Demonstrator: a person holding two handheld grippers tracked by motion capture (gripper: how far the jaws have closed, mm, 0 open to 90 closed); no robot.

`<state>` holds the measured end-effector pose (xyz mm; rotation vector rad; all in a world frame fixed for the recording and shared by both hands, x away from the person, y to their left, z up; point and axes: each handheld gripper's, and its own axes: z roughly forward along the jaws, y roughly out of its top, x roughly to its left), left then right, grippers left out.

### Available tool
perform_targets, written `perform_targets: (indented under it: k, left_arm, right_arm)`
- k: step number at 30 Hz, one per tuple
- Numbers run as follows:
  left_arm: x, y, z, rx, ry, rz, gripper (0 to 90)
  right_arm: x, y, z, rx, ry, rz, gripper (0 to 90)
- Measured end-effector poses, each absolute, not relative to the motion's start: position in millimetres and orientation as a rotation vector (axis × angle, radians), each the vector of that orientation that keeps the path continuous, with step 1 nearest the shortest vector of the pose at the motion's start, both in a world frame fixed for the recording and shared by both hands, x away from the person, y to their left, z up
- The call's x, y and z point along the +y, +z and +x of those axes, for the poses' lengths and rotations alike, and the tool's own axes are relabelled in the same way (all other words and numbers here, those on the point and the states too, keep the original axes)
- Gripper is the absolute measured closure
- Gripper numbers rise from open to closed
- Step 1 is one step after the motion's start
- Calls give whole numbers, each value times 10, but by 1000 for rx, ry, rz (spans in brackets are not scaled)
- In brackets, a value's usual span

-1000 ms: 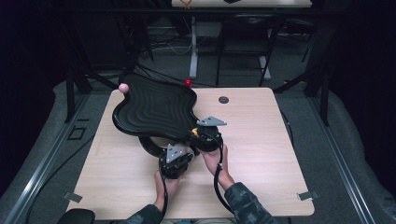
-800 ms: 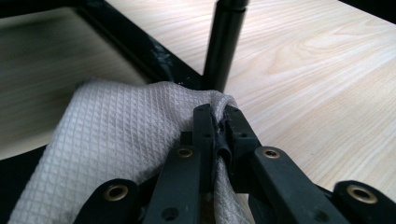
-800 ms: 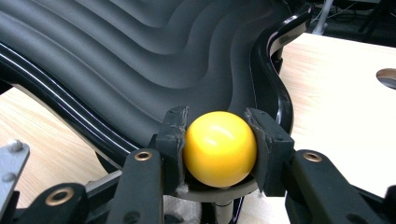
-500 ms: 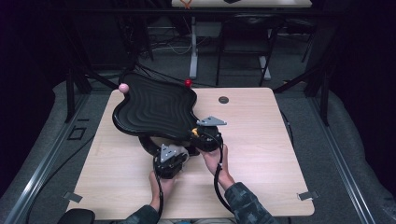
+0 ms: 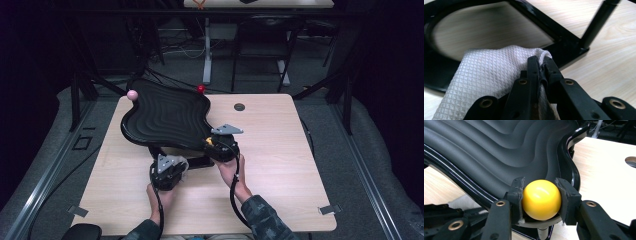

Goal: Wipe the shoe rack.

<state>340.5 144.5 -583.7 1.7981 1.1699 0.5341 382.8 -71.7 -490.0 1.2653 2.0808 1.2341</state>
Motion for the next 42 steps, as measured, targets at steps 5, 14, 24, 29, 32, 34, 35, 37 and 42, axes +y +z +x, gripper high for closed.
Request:
perform_targets:
  k: [5, 14, 24, 29, 32, 34, 35, 37, 42]
  left_arm:
    - [1530, -5836, 3405, 1183, 547, 1792, 847]
    - [1640, -5848, 3416, 1209, 567, 1759, 847]
    - [1719, -5852, 3421, 1219, 576, 1747, 844]
    - [1776, -5855, 3443, 1225, 588, 1738, 844]
    - [1819, -5851, 3467, 1229, 586, 1729, 844]
    - [1838, -5841, 3490, 1233, 586, 1731, 845]
    - [1842, -5836, 3506, 1231, 589, 1730, 845]
    - [1854, -5822, 3536, 1233, 592, 1730, 844]
    - [1899, -5812, 3617, 1247, 596, 1728, 844]
  right_arm:
    - [-732, -4898, 3828, 2083, 1229, 1265, 600]
    - [-794, -4895, 3835, 2079, 1216, 1260, 600]
    - [-981, -4895, 3851, 2042, 1179, 1285, 601]
    - [-1077, -4899, 3865, 2056, 1204, 1274, 601]
    - [-1121, -4900, 3871, 2054, 1206, 1276, 600]
    - [-1144, -4902, 3873, 2057, 1205, 1268, 600]
    - [-1152, -4902, 3874, 2055, 1205, 1268, 600]
    - [-1172, -4902, 3875, 2057, 1208, 1270, 600]
    - [-1240, -4902, 3884, 2055, 1207, 1270, 600]
